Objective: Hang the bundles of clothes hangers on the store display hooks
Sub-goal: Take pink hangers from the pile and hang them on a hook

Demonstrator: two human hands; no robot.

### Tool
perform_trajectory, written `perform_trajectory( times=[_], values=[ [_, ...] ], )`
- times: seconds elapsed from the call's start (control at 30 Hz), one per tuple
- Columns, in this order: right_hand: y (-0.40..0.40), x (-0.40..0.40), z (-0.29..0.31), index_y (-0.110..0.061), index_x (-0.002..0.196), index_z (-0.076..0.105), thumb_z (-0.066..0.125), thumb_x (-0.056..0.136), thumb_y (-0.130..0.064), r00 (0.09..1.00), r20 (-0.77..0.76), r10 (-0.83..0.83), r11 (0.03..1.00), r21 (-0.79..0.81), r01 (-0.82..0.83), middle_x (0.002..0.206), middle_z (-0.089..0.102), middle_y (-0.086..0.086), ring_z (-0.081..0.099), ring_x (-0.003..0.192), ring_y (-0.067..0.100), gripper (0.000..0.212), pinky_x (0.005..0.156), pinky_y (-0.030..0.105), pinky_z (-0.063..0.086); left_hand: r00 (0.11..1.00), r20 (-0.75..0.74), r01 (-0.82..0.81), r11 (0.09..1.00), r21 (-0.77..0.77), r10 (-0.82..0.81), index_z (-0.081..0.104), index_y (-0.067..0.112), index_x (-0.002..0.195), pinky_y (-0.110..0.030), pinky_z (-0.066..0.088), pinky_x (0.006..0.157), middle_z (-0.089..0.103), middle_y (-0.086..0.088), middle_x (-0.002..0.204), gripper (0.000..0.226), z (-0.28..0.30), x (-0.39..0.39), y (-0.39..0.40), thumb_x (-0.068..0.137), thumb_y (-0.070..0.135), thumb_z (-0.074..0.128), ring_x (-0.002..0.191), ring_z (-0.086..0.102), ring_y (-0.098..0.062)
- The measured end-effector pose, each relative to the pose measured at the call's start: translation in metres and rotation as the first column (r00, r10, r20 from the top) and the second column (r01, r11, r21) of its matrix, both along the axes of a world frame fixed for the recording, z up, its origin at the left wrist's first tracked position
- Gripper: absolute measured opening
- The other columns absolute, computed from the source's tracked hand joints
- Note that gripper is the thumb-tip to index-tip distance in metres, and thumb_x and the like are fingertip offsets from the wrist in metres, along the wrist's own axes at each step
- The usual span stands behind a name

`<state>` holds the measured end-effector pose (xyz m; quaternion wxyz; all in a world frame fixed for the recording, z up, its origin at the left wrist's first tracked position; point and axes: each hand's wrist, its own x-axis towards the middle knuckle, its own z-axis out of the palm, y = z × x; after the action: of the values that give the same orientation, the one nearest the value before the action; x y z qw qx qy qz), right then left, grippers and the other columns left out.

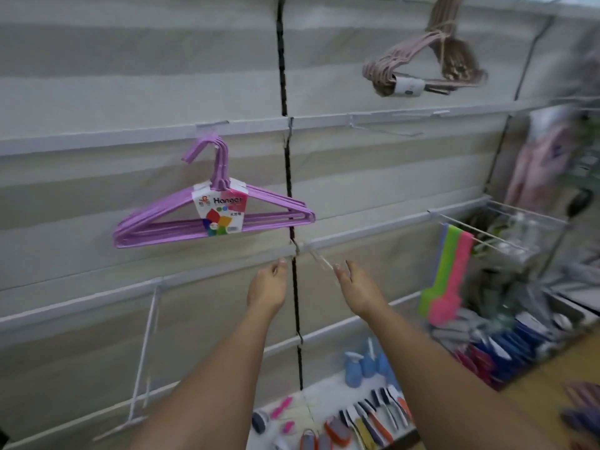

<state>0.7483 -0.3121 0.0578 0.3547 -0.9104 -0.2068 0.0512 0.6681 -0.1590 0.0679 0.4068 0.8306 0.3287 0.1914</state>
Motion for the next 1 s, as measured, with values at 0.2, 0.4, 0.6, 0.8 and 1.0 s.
perform_trajectory(
  times=[0.2, 0.4, 0.6, 0.8, 1.0],
  values=[
    [-0.084, -0.026, -0.031, -0.005, 0.143, 0.036, 0.032, 0.101, -0.045, 0.975, -0.017, -0.221, 0.975, -0.037, 0.220, 0.144, 0.044, 0.017, 0.043, 0.131, 0.033, 0.058, 0.106, 0.038, 0.034, 0.970, -0.055, 0.234, 0.972, -0.032, -0.236, 0.053, 0.010, 0.134, -0.036, 0.038, 0.105, 0.052, -0.015, 0.139, 0.049, -0.029, 0.010, -0.060, 0.102, 0.041, 0.034, 0.126, 0.048, -0.032],
    [-0.182, -0.054, -0.057, -0.011, 0.133, 0.047, 0.028, 0.101, -0.047, 0.902, -0.053, -0.428, 0.903, -0.071, 0.424, 0.131, 0.056, 0.015, 0.053, 0.118, 0.034, 0.051, 0.091, 0.039, 0.041, 0.898, -0.031, 0.439, 0.898, 0.036, -0.438, 0.050, 0.009, 0.138, -0.033, 0.034, 0.104, 0.049, -0.014, 0.142, 0.049, -0.037, 0.026, -0.150, 0.102, 0.038, 0.036, 0.130, 0.045, -0.030],
    [-0.286, -0.077, -0.079, -0.011, 0.137, 0.044, 0.029, 0.101, -0.047, 0.780, -0.125, -0.613, 0.790, -0.100, 0.605, 0.137, 0.052, 0.014, 0.048, 0.126, 0.033, 0.053, 0.100, 0.038, 0.038, 0.785, -0.077, 0.618, 0.786, 0.020, -0.615, 0.058, 0.006, 0.125, -0.037, 0.040, 0.093, 0.058, -0.021, 0.128, 0.042, -0.062, 0.041, -0.253, 0.103, 0.033, 0.035, 0.117, 0.053, -0.037],
    [-0.410, -0.087, -0.104, -0.018, 0.136, 0.044, 0.032, 0.093, -0.060, 0.648, -0.209, -0.732, 0.671, -0.053, 0.740, 0.136, 0.053, 0.010, 0.051, 0.122, 0.030, 0.062, 0.097, 0.045, 0.045, 0.671, -0.130, 0.731, 0.681, -0.048, -0.730, 0.059, 0.010, 0.124, -0.037, 0.042, 0.092, 0.061, -0.019, 0.124, 0.041, -0.094, 0.061, -0.373, 0.103, 0.036, 0.035, 0.113, 0.055, -0.035],
    [-0.523, -0.094, -0.118, -0.016, 0.140, 0.041, 0.032, 0.099, -0.051, 0.532, -0.228, -0.815, 0.563, -0.096, 0.821, 0.138, 0.052, 0.009, 0.050, 0.124, 0.030, 0.055, 0.087, 0.033, 0.046, 0.543, -0.207, 0.811, 0.573, -0.123, -0.814, 0.051, 0.010, 0.134, -0.038, 0.041, 0.101, 0.056, -0.014, 0.133, 0.050, -0.125, 0.080, -0.490, 0.101, 0.042, 0.032, 0.121, 0.051, -0.032]
  ],
)
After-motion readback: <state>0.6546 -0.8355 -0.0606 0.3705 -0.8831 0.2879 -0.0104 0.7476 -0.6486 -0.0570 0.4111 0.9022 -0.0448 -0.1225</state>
